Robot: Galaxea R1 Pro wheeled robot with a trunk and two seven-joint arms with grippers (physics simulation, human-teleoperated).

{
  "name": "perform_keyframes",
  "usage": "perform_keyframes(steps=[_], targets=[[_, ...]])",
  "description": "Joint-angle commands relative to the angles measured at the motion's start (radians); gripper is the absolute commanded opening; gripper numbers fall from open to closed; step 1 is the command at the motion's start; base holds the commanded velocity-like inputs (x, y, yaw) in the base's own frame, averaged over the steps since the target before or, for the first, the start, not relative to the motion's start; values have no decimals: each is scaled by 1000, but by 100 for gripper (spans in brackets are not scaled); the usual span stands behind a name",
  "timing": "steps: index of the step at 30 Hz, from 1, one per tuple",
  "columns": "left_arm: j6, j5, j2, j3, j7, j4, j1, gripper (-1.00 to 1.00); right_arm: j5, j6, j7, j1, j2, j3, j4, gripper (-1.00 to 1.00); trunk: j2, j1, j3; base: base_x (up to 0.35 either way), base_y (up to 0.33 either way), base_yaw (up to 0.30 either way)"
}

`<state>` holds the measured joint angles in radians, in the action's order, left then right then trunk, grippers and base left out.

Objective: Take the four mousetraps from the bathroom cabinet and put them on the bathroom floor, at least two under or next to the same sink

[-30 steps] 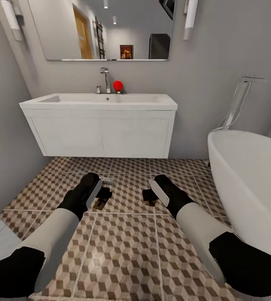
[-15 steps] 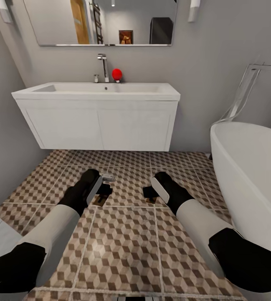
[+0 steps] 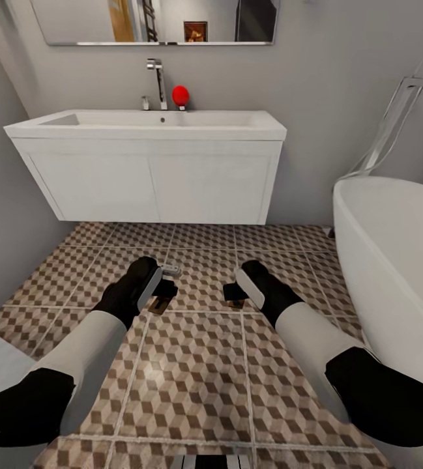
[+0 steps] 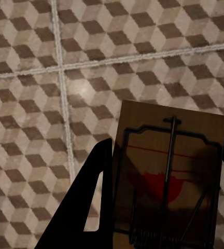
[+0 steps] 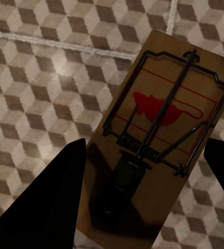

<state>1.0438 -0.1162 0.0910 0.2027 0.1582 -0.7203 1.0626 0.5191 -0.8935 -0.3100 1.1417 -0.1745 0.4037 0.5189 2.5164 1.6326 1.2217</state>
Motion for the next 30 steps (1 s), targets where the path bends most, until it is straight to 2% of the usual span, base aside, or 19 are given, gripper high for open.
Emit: perform_keyframes(steps=[1, 10, 30], targets=[[3, -10, 0, 3, 9, 1, 5, -100, 10, -2, -9, 6, 0, 3, 0, -100, 1, 0, 5, 0, 0, 0], [3, -10, 1, 3, 9, 25, 49, -100, 10, -5, -20, 47, 0, 3, -3, -100, 3, 4, 40, 0, 0, 0], [3, -11, 3, 3, 9, 39, 94, -100, 13, -5, -52, 84, 0, 3, -8, -100, 7, 13, 117, 0, 0, 0]])
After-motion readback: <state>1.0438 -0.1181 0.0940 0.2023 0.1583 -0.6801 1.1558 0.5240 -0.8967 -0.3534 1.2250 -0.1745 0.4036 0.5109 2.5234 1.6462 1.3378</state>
